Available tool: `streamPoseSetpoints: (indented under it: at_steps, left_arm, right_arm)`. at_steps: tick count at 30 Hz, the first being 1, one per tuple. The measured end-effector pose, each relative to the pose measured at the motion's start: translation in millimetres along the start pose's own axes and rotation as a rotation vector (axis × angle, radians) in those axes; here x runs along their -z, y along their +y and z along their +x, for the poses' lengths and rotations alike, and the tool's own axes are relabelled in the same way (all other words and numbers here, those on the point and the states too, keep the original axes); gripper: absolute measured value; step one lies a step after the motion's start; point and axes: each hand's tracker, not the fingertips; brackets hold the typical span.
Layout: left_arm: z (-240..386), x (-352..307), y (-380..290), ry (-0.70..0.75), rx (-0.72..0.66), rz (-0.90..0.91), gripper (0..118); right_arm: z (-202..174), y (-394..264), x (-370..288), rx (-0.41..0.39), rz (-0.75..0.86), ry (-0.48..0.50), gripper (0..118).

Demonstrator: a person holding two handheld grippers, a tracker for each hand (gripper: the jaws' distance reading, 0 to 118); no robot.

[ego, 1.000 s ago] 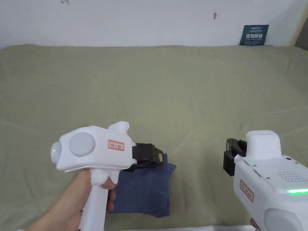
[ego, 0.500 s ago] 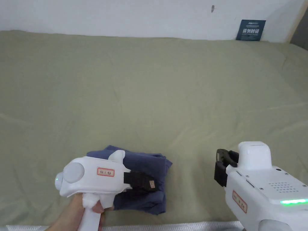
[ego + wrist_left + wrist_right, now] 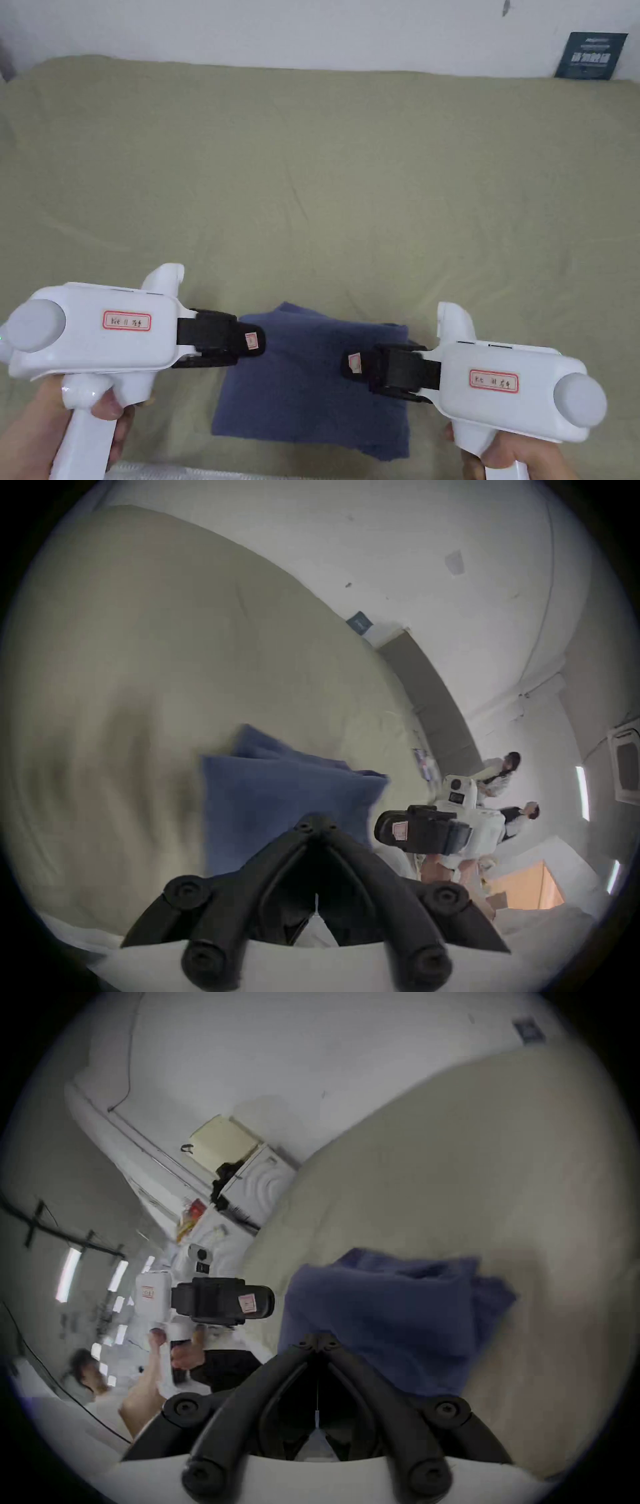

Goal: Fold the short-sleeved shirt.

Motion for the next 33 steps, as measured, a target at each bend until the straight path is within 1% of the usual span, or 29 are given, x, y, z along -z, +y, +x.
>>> streamPoseSetpoints:
  at_steps: [1, 2, 3, 5, 7, 8, 9, 10, 11, 12, 13, 14, 15, 19, 20, 21, 22, 23, 24, 25, 26, 27, 28, 29, 30, 32, 33]
  left_arm:
    - [-6.2, -1.9, 1.1, 0.015, -0.005, 0.007, 0]
    - [-12.9, -3.1, 3.0, 0.007, -0.008, 0.004, 0]
    - [-21.2, -3.1, 6.5, 0.007, -0.017, -0.004, 0]
    - [-36.7, -0.8, 11.7, -0.029, -0.069, -0.032, 0]
    - [-49.4, 3.3, 16.6, -0.041, -0.099, -0.052, 0]
    - [-54.0, 5.0, 18.0, -0.043, -0.098, -0.049, 0]
    - [-56.7, 7.1, 19.2, -0.05, -0.097, -0.055, 1]
    - [-60.0, 9.1, 20.1, -0.091, -0.099, -0.078, 13]
    - [-62.7, 12.6, 21.0, -0.132, -0.1, -0.104, 59]
    - [-64.3, 19.2, 20.6, -0.153, -0.106, -0.112, 100]
    - [-65.4, 24.3, 19.6, -0.198, -0.099, -0.131, 118]
    - [-66.8, 25.0, 20.3, -0.275, -0.09, -0.119, 118]
    - [-67.6, 30.5, 20.9, -0.284, -0.117, -0.128, 118]
    - [-56.0, 57.4, 20.5, -0.304, -0.08, -0.177, 117]
    - [-49.2, 63.3, 20.2, -0.294, -0.075, -0.177, 114]
    - [-42.4, 68.5, 19.7, -0.272, -0.057, -0.191, 108]
    - [-37.3, 70.7, 18.9, -0.241, -0.02, -0.199, 91]
    - [-33.8, 71.4, 19.8, -0.209, -0.004, -0.198, 26]
    - [-34.2, 76.4, 18.9, -0.121, 0.0, -0.208, 24]
    - [-34.4, 79.0, 16.2, -0.125, -0.013, -0.198, 24]
    - [-37.4, 76.3, 17.5, -0.157, -0.013, -0.205, 24]
    - [-38.0, 70.9, 18.9, -0.166, -0.02, -0.19, 24]
    - [-36.4, 69.0, 19.4, -0.161, -0.021, -0.186, 24]
    - [-34.1, 67.9, 19.4, -0.157, -0.01, -0.186, 24]
    - [-32.1, 67.4, 19.1, -0.148, -0.004, -0.18, 24]
    - [-31.5, 65.8, 21.0, -0.133, -0.006, -0.179, 24]
    - [-31.0, 64.5, 20.2, -0.131, -0.003, -0.174, 24]
  right_arm:
    - [10.5, 2.1, 6.4, 0.054, -0.01, -0.003, 0]
    - [25.4, 4.2, 13.0, 0.13, -0.036, 0.055, 0]
    - [39.5, 5.0, 18.2, 0.201, -0.042, 0.065, 0]
    - [62.8, 6.3, 27.1, 0.275, -0.078, 0.075, 0]
    - [80.4, 6.1, 28.2, 0.371, -0.087, 0.19, 0]
    - [83.4, 7.6, 25.2, 0.392, -0.083, 0.209, 0]
    - [84.6, 8.5, 23.9, 0.392, -0.091, 0.205, 0]
    - [85.6, 7.8, 23.6, 0.383, -0.096, 0.204, 0]
    - [87.3, 8.1, 23.1, 0.381, -0.099, 0.206, 0]
    - [89.5, 8.2, 22.9, 0.393, -0.103, 0.22, 0]
    - [91.5, 8.2, 23.1, 0.414, -0.103, 0.229, 0]
    - [92.7, 7.4, 24.1, 0.426, -0.103, 0.234, 0]
    - [93.5, 6.7, 24.4, 0.439, -0.1, 0.243, 0]
    - [93.1, 6.3, 24.9, 0.45, -0.097, 0.248, 0]
    - [93.0, 6.4, 24.7, 0.454, -0.097, 0.248, 0]
    - [92.3, 6.7, 24.3, 0.458, -0.096, 0.244, 0]
    - [90.6, 8.3, 24.0, 0.465, -0.097, 0.233, 0]
    - [82.0, 10.5, 20.2, 0.452, -0.091, 0.176, 0]
    - [67.2, 13.1, 14.2, 0.392, -0.081, 0.108, 0]
    - [50.0, 15.9, 7.4, 0.284, -0.074, 0.024, 0]
    - [24.1, 18.0, -2.1, 0.096, -0.042, -0.11, 0]
    - [-0.8, 15.1, -11.4, -0.051, 0.012, -0.234, 0]
    - [-21.0, 11.6, -19.0, -0.138, 0.073, -0.356, 0]
    - [-45.8, 3.2, -26.5, -0.272, 0.225, -0.547, 0]
    - [-68.3, -4.4, -31.4, -0.426, 0.36, -0.709, 0]
    - [-91.9, -17.6, -40.3, -0.595, 0.606, -0.907, 0]
    - [-98.1, -23.6, -42.4, -0.646, 0.72, -0.981, 0]
